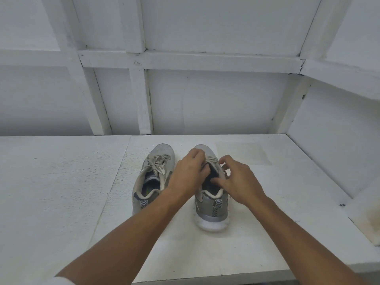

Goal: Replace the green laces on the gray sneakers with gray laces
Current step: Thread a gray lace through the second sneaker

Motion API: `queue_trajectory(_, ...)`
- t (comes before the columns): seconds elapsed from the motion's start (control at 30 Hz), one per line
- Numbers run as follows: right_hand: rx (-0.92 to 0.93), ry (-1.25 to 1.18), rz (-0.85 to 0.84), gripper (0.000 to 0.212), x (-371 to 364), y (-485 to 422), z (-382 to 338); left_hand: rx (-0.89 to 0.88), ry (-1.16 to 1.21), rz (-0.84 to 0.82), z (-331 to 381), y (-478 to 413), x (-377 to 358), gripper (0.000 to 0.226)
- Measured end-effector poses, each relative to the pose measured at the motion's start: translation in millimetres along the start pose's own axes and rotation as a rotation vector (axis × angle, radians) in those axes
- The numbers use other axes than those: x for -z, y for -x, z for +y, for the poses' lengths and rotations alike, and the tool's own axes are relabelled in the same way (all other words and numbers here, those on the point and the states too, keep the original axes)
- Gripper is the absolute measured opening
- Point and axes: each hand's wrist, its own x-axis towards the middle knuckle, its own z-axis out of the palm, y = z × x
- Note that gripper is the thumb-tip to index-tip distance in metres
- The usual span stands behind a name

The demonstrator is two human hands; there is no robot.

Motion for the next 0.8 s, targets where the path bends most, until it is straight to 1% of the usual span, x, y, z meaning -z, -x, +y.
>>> queue_trajectory(0.07,0.086,0.135,0.039,0.039,-1,-4,-4,0.001,0.002,0.001,-2,2,-1,0.015)
queue_trajectory(0.13,0.164,0.220,0.058,0.033,-2,-9,-7,0.000,0.002,-0.007,-3,5,-1,0.015)
queue_trajectory(0.2,0.216,0.261,0.045,0.024,-2,-13,-6,0.011,-0.007,-0.027,-3,8,0,0.017)
queue_trajectory(0.3,0.272,0.266,0.034,0.014,-3,-14,-3,0.061,-0.054,-0.087,-3,10,3,0.027)
queue_trajectory(0.37,0.291,0.263,0.028,0.013,-4,-14,-1,0.073,-0.087,-0.113,0,9,4,0.028)
queue_trajectory(0.47,0.303,0.265,0.033,0.013,-5,-15,2,0.070,-0.110,-0.103,3,7,1,0.015)
queue_trajectory(0.6,0.336,0.263,0.083,0.015,-7,-14,1,0.092,-0.154,-0.074,1,11,-2,0.007)
queue_trajectory(0.67,0.332,0.267,0.097,0.015,-8,-13,1,0.107,-0.135,-0.068,4,12,-1,0.006)
queue_trajectory(0.8,0.311,0.267,0.119,0.016,-7,-12,-2,0.122,-0.101,-0.078,6,12,-1,0.011)
